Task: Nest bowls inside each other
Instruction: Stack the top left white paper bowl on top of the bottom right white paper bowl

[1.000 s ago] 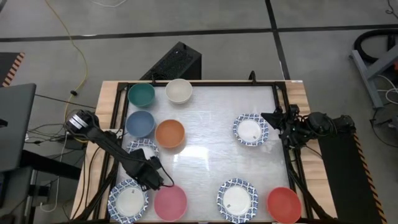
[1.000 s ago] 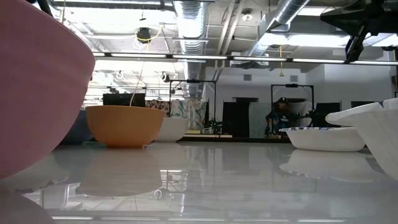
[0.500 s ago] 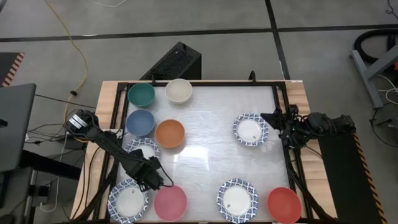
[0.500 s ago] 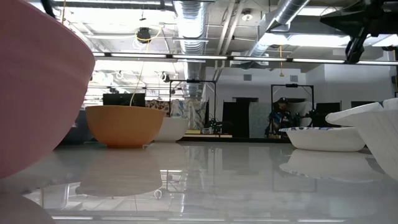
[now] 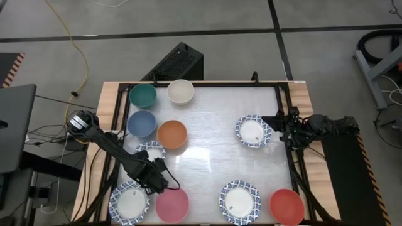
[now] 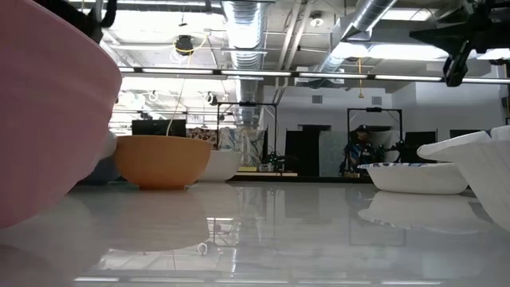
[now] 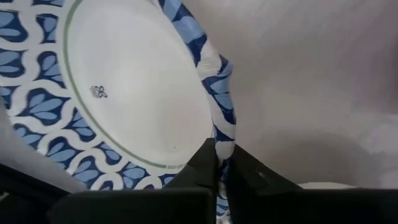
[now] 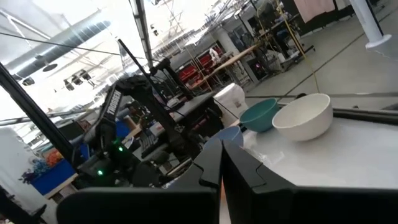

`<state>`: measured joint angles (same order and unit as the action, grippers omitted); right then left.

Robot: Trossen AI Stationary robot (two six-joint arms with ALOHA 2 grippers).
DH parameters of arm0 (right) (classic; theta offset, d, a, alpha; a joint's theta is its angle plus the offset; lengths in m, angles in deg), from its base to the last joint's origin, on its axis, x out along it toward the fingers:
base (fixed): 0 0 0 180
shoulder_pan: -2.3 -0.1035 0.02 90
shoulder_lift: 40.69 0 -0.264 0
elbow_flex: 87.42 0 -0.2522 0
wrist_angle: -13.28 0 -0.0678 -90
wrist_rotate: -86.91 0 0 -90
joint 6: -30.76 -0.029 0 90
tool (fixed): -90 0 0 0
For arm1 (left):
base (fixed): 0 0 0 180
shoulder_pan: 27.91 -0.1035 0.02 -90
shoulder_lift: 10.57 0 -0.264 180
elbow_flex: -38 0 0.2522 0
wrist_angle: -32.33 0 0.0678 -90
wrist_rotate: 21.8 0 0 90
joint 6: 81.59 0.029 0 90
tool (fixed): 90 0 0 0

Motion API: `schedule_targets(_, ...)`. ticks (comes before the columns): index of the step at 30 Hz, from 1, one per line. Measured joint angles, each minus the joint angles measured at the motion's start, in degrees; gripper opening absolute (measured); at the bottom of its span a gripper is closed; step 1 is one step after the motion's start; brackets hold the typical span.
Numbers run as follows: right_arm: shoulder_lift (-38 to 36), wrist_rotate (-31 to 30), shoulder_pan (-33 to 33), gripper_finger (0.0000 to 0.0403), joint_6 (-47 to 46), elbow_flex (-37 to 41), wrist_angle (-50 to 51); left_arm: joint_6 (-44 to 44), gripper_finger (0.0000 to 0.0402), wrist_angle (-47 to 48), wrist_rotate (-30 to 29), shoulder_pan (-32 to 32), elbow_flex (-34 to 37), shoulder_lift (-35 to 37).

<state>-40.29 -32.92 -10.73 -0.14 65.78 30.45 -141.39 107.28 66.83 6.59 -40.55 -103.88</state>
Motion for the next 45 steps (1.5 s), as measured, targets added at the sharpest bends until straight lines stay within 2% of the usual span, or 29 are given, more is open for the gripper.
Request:
schedule_targets(6, 0.01, -0.01, 0.0, 0.0033, -2.93, 0.0, 3.65, -0.76, 0.0, 0.52, 0.02, 0.0, -4.13, 0.0)
schedule_targets(12, 0.0, -0.01, 0.0, 0.0033, -3.63, 0.0, 5.12, -0.46, 0.0, 5.62, -0.78, -0.09, -8.65, 0.0)
schedule_targets(28, 0.0, -0.02, 0.0, 0.0033, -3.76, 0.0, 5.27, 10.79, 0.0, 16.46, -6.99, 0.06, -20.75, 0.0)
schedule_targets(34, 0.0, -0.02, 0.0, 0.0033, -3.79, 0.0, 5.6, 23.74, 0.0, 18.83, -15.6, -0.65, -23.81, 0.04)
schedule_targets(39, 0.0, -0.02, 0.0, 0.0033, -6.68, 0.0, 5.67, 41.41, 0.0, 18.25, -20.39, -2.05, -24.14, 0.04)
schedule_targets(45, 0.0, -0.06, 0.0, 0.0033, -11.02, 0.0, 7.02, 59.4, 0.0, 17.25, -32.49, -3.97, -24.14, 0.02)
